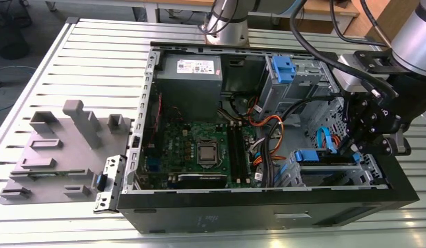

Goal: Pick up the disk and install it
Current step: 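Insert the second disk wire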

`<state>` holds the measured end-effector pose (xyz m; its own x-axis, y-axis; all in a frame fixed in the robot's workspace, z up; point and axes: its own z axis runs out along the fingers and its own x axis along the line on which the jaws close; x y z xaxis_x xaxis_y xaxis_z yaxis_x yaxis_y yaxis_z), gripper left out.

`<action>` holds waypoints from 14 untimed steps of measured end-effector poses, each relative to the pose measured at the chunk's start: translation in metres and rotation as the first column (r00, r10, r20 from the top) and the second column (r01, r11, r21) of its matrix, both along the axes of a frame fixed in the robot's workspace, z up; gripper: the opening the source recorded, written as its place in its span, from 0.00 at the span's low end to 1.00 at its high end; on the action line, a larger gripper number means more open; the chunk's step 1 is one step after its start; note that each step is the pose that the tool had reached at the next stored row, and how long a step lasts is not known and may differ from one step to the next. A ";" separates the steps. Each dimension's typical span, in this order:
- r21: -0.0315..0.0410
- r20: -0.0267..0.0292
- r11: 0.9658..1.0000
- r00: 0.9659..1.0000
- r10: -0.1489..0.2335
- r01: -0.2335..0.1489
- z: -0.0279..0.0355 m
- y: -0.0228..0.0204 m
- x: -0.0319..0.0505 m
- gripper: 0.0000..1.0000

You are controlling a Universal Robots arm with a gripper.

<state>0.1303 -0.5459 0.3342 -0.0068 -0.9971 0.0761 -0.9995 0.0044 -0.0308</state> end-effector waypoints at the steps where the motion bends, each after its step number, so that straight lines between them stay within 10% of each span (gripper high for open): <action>1: 0.000 0.000 1.000 1.000 0.000 0.000 0.0000 0.0001 0.0000 0.16; 14: 0.000 0.001 1.000 1.000 0.000 0.000 0.0033 0.0015 -0.0002 0.16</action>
